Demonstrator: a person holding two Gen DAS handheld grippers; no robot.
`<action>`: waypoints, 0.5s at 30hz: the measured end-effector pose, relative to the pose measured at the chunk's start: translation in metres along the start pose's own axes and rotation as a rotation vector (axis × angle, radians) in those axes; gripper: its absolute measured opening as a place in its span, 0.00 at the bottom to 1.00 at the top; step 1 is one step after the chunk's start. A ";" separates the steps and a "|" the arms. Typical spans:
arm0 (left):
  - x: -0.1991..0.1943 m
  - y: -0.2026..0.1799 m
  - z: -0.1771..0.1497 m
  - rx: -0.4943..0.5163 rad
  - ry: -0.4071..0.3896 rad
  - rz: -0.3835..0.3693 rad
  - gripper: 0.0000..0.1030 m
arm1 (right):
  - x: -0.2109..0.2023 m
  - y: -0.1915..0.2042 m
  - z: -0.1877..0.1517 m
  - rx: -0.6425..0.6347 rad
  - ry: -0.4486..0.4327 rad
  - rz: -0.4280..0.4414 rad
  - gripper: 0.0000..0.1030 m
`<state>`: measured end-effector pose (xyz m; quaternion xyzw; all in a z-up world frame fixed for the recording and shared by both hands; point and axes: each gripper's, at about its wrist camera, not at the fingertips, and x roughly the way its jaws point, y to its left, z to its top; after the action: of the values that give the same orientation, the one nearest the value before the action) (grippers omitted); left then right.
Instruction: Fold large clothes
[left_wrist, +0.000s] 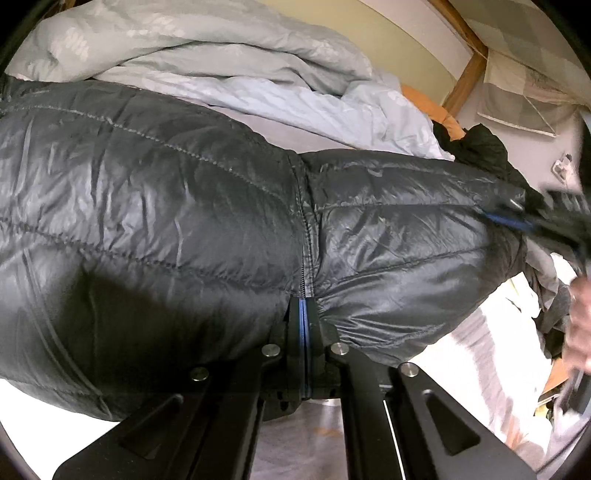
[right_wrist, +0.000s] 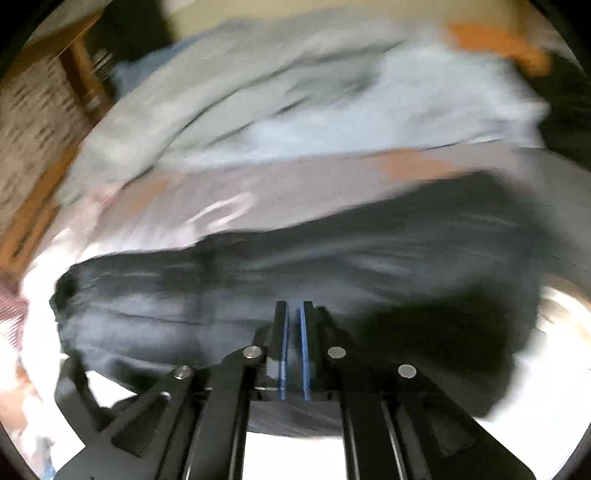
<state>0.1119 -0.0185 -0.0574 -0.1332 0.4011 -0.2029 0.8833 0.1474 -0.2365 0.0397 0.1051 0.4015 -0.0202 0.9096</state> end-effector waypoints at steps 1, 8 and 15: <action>-0.001 -0.002 -0.001 0.002 0.000 0.003 0.04 | -0.012 -0.014 -0.008 0.036 -0.039 -0.001 0.27; -0.002 -0.006 0.000 0.025 -0.012 0.031 0.04 | -0.058 -0.086 -0.072 0.187 -0.306 0.075 1.00; -0.001 -0.015 0.000 0.070 -0.023 0.087 0.04 | 0.014 -0.151 -0.086 0.541 -0.032 0.399 1.00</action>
<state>0.1075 -0.0312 -0.0509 -0.0867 0.3891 -0.1767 0.8999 0.0761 -0.3650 -0.0539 0.4188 0.3388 0.0510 0.8410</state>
